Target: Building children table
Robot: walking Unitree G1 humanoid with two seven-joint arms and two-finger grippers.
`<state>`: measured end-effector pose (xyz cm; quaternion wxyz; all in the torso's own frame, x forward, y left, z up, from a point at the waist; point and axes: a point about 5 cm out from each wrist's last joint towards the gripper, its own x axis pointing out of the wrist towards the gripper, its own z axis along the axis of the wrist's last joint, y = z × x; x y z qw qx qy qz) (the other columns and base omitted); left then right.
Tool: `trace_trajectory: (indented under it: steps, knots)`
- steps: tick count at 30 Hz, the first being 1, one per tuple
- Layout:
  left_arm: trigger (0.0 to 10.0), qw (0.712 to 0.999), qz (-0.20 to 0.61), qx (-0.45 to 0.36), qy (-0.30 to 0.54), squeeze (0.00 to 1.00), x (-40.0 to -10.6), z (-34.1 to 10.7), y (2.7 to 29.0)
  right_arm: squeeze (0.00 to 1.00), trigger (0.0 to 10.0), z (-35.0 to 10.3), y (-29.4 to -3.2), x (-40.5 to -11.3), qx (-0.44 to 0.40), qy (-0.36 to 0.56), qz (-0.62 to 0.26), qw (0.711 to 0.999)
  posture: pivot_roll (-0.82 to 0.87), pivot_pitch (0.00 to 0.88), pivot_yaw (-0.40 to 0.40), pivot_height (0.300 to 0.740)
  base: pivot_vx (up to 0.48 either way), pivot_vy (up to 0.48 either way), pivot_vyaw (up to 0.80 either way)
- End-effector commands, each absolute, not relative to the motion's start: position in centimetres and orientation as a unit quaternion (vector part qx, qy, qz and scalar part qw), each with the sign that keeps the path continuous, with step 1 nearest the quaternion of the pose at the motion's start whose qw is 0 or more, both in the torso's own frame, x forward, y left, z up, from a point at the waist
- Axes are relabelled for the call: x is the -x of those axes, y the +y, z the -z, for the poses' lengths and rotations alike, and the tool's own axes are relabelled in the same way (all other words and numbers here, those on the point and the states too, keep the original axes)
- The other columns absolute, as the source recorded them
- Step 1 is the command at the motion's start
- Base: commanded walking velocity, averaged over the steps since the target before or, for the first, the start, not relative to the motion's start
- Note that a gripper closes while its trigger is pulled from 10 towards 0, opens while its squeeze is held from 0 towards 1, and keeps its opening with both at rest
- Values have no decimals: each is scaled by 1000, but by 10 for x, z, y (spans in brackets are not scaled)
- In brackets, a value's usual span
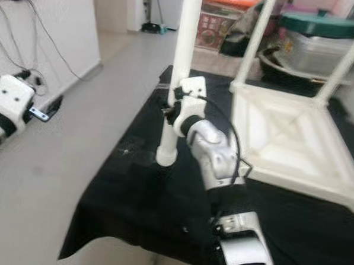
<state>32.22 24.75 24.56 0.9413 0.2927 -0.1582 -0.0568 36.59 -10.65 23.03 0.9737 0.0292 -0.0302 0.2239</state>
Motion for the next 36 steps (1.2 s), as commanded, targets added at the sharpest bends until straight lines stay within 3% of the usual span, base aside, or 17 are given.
trace_trajectory:
  steps: [1, 8, 15, 21, 30, 36]
  knots:
    - [10000, 942, 72, -288, -158, 0, -322, -240, 241, 0, 10000, -234, -115, -370, -38, -32, -201, 978, 130, 0, -76, 740, 0, 0, 0]
    - [10000, 959, 84, -227, -146, 0, -317, -211, 222, 0, 10000, -232, -120, -373, -56, -36, -162, 985, 132, 0, -81, 740, 0, 0, -686]
    - [10000, 980, 86, -145, -104, 0, -296, -163, 186, 0, 10000, -226, -134, -370, -70, -48, -100, 991, 122, 0, -79, 740, 0, 0, -789]
    - [10000, 986, 78, -120, -87, 0, -287, -151, 176, 0, 10000, -224, -136, -366, -73, -63, -88, 991, 124, 0, -75, 740, 0, 0, -792]
    - [10000, 988, 69, -112, -78, 0, -282, -146, 176, 0, 10000, -229, -130, -361, -84, -93, -103, 987, 128, 0, -77, 740, 0, 0, 0]
    - [10000, 991, 75, -87, -71, 0, -276, -144, 173, 0, 10000, -249, -117, -356, -106, -127, -160, 973, 128, 0, -78, 740, 0, 0, 0]
